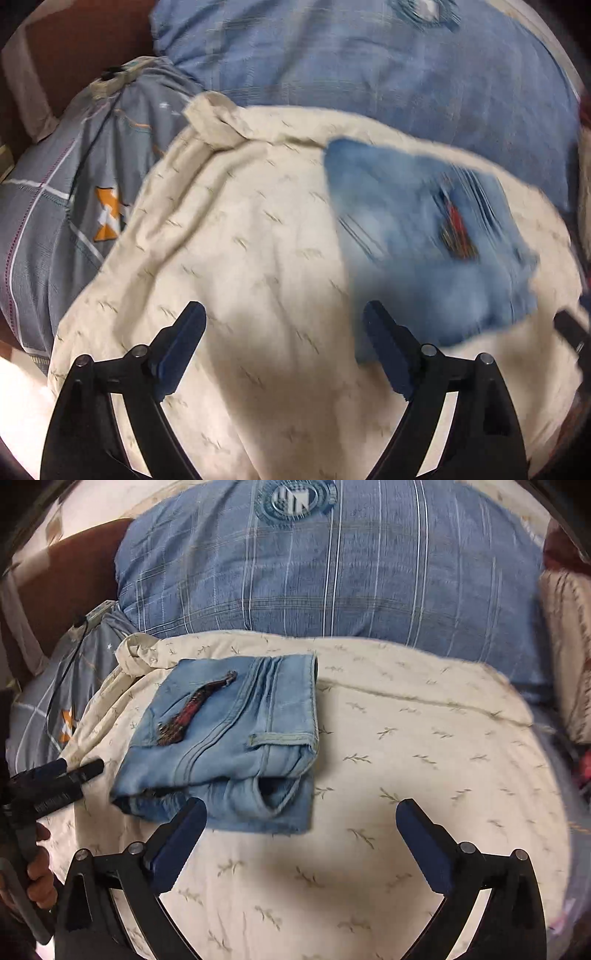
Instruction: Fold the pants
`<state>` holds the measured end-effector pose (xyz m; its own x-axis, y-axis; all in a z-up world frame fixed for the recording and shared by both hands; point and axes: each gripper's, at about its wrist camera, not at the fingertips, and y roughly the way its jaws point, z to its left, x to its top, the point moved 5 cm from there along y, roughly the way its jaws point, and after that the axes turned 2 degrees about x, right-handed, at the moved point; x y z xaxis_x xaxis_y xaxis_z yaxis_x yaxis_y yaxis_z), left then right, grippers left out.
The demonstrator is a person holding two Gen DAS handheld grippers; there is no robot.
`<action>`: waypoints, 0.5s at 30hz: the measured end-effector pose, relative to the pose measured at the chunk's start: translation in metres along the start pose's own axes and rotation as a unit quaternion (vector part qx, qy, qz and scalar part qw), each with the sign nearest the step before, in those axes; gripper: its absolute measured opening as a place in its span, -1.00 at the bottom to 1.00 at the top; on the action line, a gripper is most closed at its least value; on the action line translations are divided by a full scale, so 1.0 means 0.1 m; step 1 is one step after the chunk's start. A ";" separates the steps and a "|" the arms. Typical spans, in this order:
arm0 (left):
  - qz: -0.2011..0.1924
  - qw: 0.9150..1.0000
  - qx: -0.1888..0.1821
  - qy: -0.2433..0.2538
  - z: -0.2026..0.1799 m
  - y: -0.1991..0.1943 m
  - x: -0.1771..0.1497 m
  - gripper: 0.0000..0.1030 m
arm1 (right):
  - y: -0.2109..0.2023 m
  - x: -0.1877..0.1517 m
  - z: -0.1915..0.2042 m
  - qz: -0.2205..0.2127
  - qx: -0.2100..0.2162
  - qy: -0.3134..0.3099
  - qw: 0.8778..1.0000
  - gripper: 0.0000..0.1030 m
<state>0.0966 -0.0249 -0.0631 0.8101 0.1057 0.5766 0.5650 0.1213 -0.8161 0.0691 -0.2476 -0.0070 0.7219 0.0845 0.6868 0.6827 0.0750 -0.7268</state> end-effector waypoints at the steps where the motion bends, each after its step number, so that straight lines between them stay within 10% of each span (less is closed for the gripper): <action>1: -0.005 1.000 0.002 0.012 -0.05 -0.03 -0.01 0.70 | -0.06 -0.02 0.01 -0.008 0.002 0.000 1.000 0.99; 15: -0.025 0.995 -0.025 0.090 -0.49 -0.37 -0.39 0.70 | -0.48 -0.17 -0.18 -0.039 -0.100 -0.006 0.994 0.99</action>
<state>0.0514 -0.0817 -0.0570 0.7936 -0.0787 0.6033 0.6082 0.0716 -0.7906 0.0263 -0.2706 0.0166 0.6652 0.0984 0.7402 0.7464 -0.1166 -0.6552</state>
